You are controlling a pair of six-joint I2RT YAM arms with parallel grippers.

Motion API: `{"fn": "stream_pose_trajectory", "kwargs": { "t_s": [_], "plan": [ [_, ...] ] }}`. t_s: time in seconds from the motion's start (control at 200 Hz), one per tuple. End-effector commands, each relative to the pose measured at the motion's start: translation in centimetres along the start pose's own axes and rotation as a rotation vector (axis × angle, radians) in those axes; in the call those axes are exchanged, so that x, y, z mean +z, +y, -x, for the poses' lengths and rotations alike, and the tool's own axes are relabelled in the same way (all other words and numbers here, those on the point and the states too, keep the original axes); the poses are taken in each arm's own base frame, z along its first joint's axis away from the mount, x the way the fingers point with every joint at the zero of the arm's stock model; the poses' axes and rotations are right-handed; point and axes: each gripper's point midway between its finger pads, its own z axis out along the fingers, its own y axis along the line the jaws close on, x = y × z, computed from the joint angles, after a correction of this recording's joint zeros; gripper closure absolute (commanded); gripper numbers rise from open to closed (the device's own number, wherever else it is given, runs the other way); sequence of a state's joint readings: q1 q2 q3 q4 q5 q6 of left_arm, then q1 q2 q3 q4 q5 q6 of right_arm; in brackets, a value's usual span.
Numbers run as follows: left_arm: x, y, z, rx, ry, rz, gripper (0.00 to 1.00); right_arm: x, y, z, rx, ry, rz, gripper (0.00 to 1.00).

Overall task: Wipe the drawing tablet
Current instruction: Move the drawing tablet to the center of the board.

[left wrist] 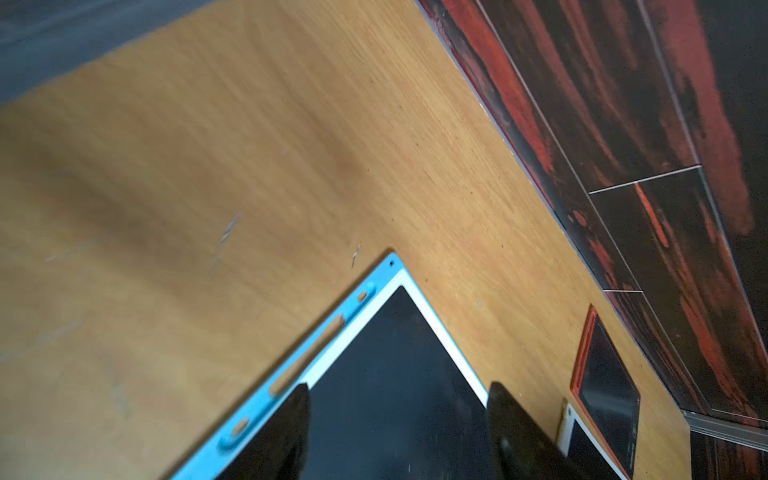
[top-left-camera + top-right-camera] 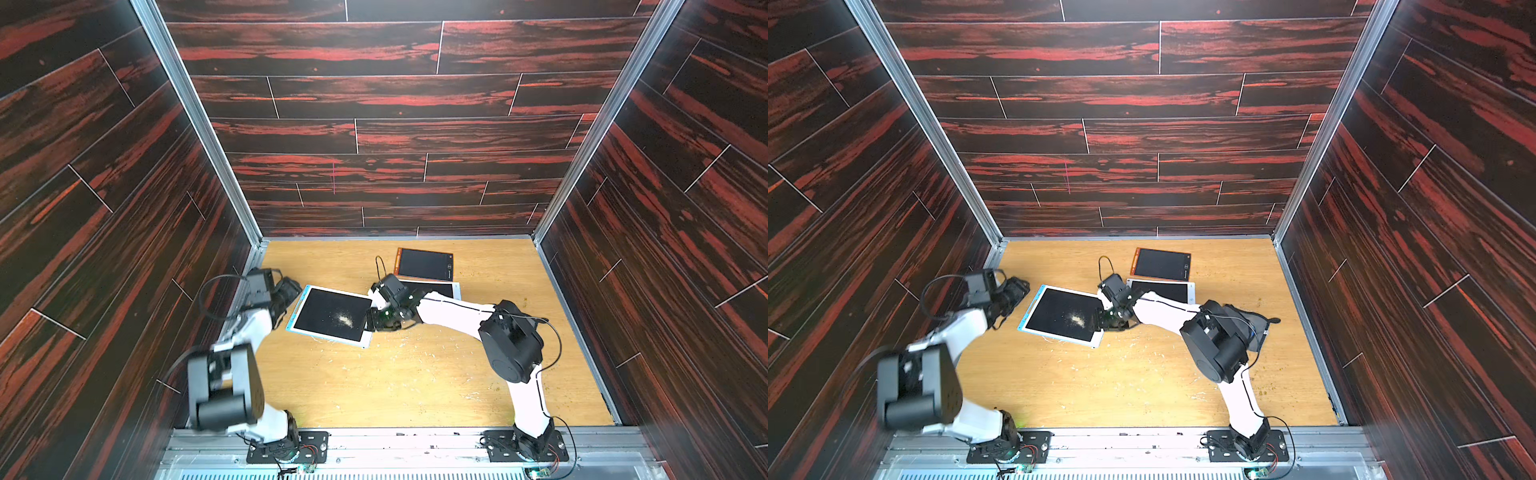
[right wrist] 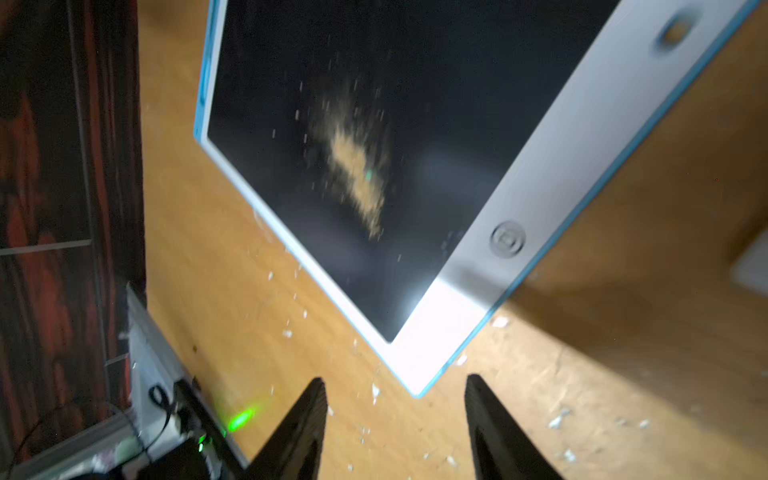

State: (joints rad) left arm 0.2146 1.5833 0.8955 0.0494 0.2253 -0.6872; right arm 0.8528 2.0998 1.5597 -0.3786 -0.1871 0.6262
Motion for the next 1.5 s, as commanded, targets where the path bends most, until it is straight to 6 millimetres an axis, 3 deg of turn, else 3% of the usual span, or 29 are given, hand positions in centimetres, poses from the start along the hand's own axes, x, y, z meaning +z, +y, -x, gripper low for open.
{"fn": "stream_pose_trajectory", "kwargs": {
  "t_s": [0.0,0.12,0.281,0.556,0.721,0.947,1.217,1.498],
  "plan": [
    [1.7,-0.5,0.4,0.045,0.031,-0.014,0.34,0.9,-2.9,0.1,-0.003,0.011,-0.143,0.44],
    [3.5,-0.4,0.7,0.061,0.060,0.002,0.34,2.2,-3.5,0.6,0.033,0.034,-0.120,0.44],
    [5.7,1.2,-0.4,0.044,0.114,0.043,0.34,3.8,-3.3,1.1,0.045,0.069,-0.074,0.44],
    [5.9,2.1,-2.5,0.004,0.141,0.016,0.34,5.3,-1.9,-0.4,0.050,0.147,0.052,0.44],
    [6.4,3.0,-4.3,-0.021,0.188,0.011,0.34,5.1,-1.4,-1.1,0.052,0.163,0.093,0.44],
    [5.5,4.3,-5.7,-0.012,0.188,0.037,0.34,5.2,-1.2,-1.7,0.058,0.178,0.112,0.44],
    [4.7,3.6,-6.9,-0.047,0.218,-0.011,0.34,5.2,-1.2,-2.8,0.062,0.193,0.117,0.44],
    [3.2,2.3,-10.7,-0.051,0.282,-0.065,0.34,4.8,-1.1,-4.8,0.071,0.216,0.149,0.44]
  ]
}}
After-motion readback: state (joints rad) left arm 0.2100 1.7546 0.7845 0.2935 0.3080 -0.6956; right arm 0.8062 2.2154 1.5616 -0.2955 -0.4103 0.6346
